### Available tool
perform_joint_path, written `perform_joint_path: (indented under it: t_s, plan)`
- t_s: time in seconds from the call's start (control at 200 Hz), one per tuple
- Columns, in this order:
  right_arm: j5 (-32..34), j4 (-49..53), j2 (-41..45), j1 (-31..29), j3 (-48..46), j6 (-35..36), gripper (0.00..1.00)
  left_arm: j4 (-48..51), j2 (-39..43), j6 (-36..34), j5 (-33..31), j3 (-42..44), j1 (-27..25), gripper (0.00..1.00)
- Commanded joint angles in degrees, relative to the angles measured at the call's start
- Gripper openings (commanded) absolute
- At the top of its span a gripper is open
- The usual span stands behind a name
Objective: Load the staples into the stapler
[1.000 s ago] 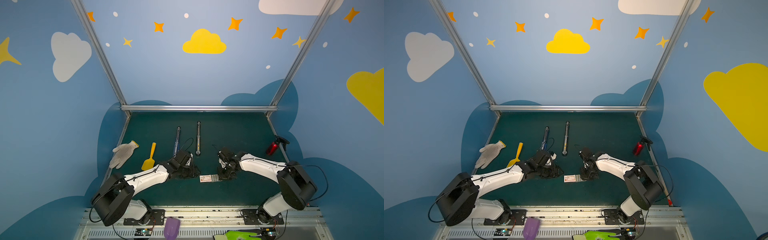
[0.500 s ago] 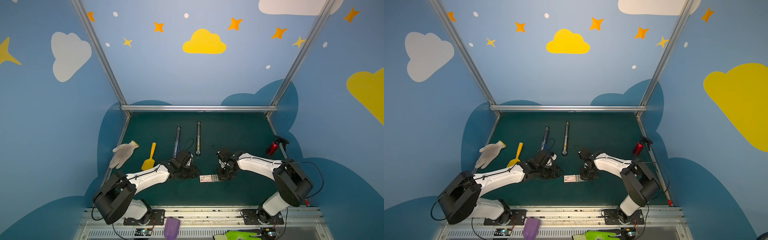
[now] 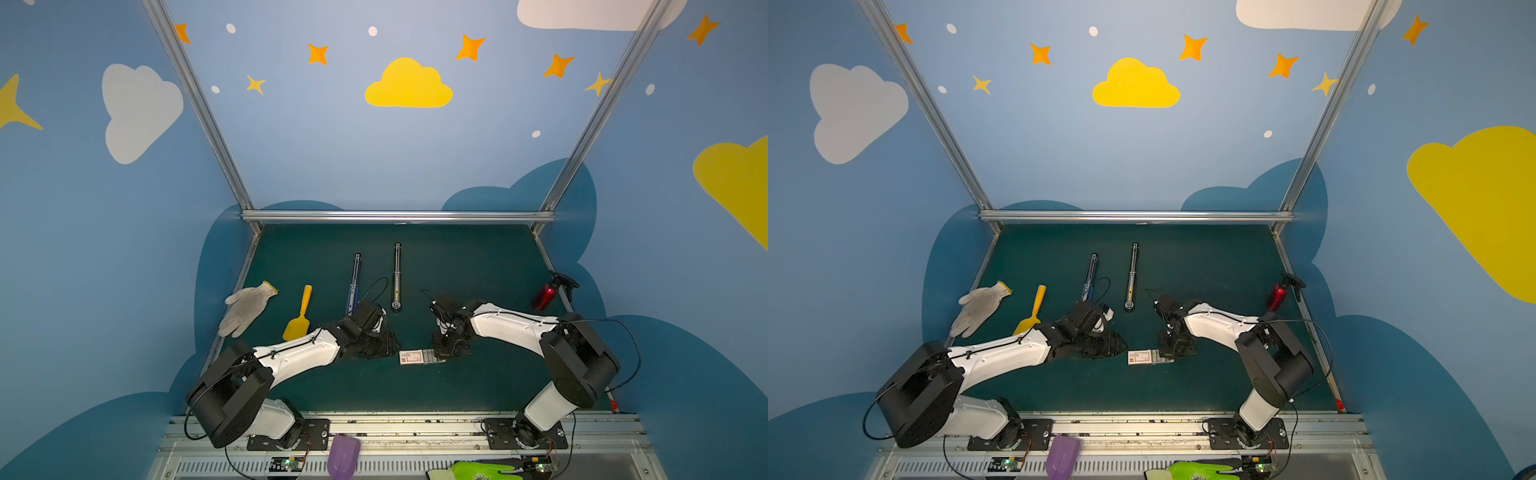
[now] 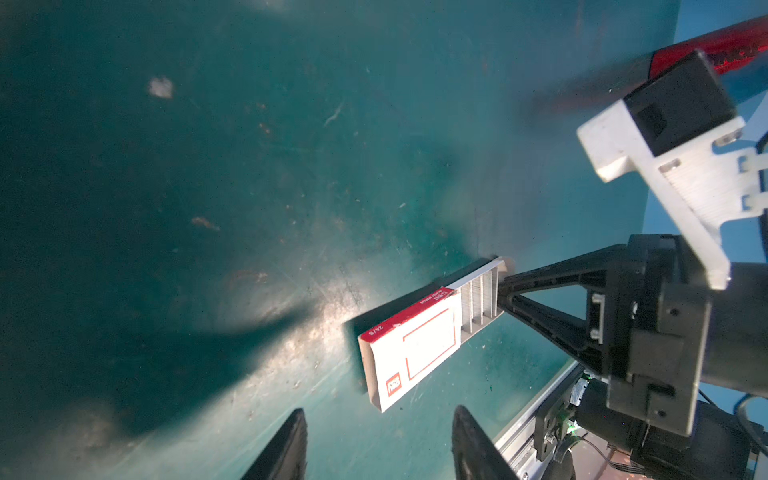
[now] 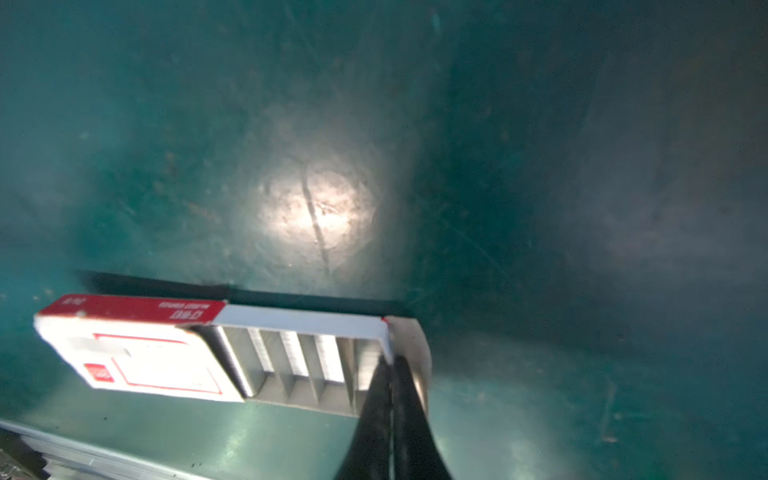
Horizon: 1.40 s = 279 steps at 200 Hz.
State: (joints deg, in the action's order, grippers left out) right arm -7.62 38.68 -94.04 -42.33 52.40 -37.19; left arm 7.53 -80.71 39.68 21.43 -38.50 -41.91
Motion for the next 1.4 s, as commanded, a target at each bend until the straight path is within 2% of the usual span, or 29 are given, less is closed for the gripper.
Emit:
perform_joint_path:
  t_s: [0.0, 0.431, 0.721, 1.392]
  plan:
    - [1.46, 1.63, -0.2, -0.3, 1.29, 0.28, 0.03, 0.56, -0.43, -0.4, -0.34, -0.31, -0.1, 0.56]
    - [2.88, 4.39, 4.07, -0.22, 2.79, 1.56, 0.0, 0.29, -0.33, -0.35, -0.44, -0.2, -0.08, 0.56]
    - [3.43, 3.86, 0.36, -0.21, 3.8, 1.68, 0.16, 0.22, 0.21, -0.17, -0.6, 0.21, -0.19, 0.56]
    - [4.17, 2.71, -2.25, -0.15, 3.26, 1.86, 0.1, -0.32, 0.11, 0.27, -0.63, 0.81, -0.19, 0.56]
